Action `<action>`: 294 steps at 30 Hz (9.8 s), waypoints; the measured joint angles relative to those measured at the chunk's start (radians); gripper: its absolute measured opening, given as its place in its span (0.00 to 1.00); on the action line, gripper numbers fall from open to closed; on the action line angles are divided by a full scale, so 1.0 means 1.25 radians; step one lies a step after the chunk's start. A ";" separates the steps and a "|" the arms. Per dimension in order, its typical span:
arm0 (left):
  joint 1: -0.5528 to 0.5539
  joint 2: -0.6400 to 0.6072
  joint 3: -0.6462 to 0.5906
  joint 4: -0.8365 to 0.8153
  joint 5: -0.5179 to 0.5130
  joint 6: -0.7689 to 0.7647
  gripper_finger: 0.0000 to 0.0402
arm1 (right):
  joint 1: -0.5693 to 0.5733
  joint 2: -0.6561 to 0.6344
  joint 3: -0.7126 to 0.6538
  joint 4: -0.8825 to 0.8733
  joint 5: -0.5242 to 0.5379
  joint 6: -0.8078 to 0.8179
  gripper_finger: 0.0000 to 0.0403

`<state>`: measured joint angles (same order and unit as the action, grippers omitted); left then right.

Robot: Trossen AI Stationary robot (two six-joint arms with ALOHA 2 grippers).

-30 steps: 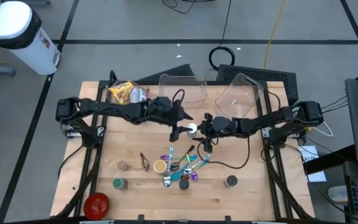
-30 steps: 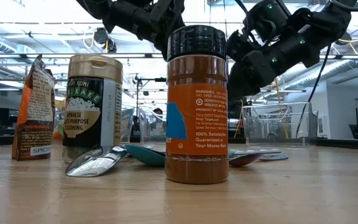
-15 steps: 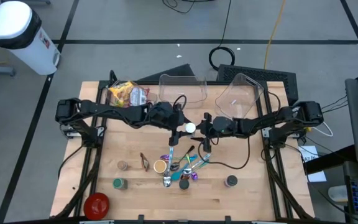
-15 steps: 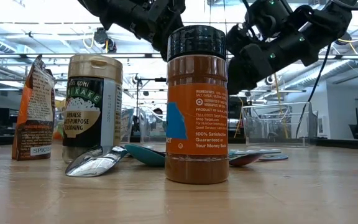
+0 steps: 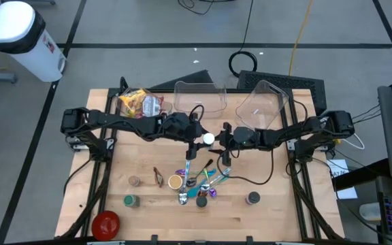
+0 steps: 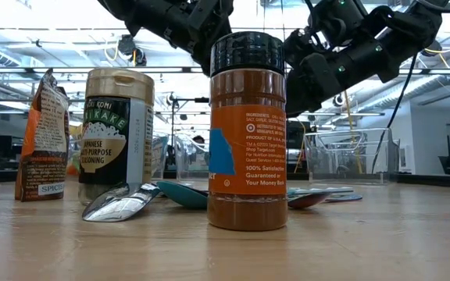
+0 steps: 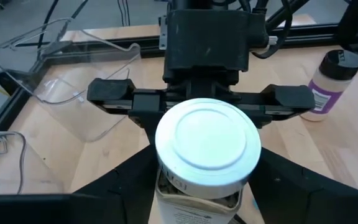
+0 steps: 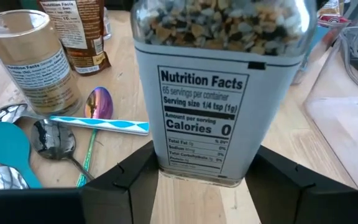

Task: Pick & Place Food Item
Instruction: Put the white seasoning bottle into the middle transparent bin, then put the purple seasoning bottle into the middle transparent bin

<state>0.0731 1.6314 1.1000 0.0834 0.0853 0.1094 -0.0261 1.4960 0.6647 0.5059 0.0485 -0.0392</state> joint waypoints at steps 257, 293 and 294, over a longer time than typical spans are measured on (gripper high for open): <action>0.211 -0.797 -0.525 0.046 -0.006 -0.156 0.64 | 0.404 -0.597 -0.180 -0.646 -0.135 0.551 0.67; 0.212 -0.796 -0.525 0.045 -0.006 -0.174 0.64 | 0.696 -0.545 -0.517 -0.035 0.174 0.509 0.53; 0.212 -0.796 -0.525 0.045 -0.006 -0.175 0.64 | 0.702 -0.534 -0.517 -0.032 0.175 0.519 0.52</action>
<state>0.3378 0.6359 0.4438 0.1394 0.0776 -0.1099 0.8514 0.8284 0.0185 0.4660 0.2668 0.6101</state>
